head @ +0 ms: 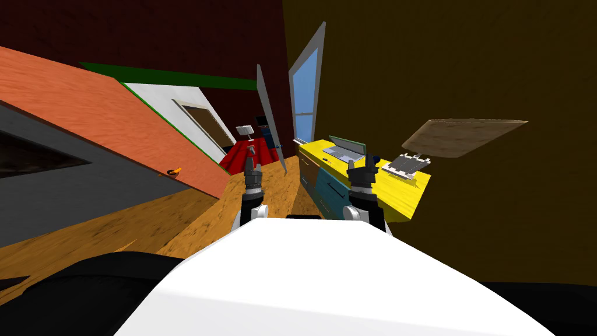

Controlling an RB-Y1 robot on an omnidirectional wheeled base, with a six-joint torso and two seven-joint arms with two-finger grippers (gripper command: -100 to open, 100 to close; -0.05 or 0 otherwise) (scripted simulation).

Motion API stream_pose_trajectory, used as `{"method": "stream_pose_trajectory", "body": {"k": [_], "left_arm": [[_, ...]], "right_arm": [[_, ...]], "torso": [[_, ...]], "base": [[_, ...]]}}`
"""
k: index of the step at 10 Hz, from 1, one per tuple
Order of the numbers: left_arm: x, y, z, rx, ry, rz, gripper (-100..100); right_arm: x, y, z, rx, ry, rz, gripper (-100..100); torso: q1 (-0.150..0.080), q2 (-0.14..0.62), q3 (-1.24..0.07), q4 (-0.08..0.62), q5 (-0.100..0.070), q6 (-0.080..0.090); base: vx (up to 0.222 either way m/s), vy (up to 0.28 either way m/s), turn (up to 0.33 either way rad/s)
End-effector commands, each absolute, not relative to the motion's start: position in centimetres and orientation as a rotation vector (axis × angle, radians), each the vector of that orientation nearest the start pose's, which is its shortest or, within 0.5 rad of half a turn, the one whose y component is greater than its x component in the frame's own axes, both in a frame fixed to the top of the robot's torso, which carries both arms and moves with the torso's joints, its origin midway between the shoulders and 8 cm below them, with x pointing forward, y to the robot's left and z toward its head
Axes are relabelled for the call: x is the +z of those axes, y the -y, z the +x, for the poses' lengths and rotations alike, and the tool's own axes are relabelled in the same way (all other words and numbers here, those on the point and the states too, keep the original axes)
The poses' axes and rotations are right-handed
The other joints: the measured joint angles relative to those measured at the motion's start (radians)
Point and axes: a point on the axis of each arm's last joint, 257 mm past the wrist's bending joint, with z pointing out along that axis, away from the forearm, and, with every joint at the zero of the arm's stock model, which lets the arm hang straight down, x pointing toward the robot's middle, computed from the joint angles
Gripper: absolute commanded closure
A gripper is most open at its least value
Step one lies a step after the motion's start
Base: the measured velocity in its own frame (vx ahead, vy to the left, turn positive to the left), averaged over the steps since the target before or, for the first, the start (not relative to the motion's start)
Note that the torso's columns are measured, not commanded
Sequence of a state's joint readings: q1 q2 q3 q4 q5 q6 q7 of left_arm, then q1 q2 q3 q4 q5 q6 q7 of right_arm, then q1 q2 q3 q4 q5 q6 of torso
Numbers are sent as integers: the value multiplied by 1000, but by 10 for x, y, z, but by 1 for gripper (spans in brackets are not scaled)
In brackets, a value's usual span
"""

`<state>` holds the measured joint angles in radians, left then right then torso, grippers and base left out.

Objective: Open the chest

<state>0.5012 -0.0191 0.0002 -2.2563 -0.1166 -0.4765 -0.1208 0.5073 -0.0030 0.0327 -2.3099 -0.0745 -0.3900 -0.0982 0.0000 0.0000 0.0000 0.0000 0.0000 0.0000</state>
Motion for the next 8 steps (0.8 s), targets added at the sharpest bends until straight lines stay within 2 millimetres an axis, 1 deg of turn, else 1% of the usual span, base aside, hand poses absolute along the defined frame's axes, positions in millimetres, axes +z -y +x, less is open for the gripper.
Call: {"method": "stream_pose_trajectory", "body": {"k": [1,3,8], "left_arm": [[8,-270,354,-1105,-726,-587,0],[8,-270,354,-1105,-726,-587,0],[8,-270,354,-1105,-726,-587,0]], "right_arm": [[14,278,356,1452,-600,817,0],[14,278,356,1452,-600,817,0],[14,278,356,1452,-600,816,0]], "torso": [[0,40,-82,41,0,0],[0,175,-351,176,0,0],[0,544,-1087,544,0,0]], "base": [[0,0,0],[0,0,0],[0,0,0]]}}
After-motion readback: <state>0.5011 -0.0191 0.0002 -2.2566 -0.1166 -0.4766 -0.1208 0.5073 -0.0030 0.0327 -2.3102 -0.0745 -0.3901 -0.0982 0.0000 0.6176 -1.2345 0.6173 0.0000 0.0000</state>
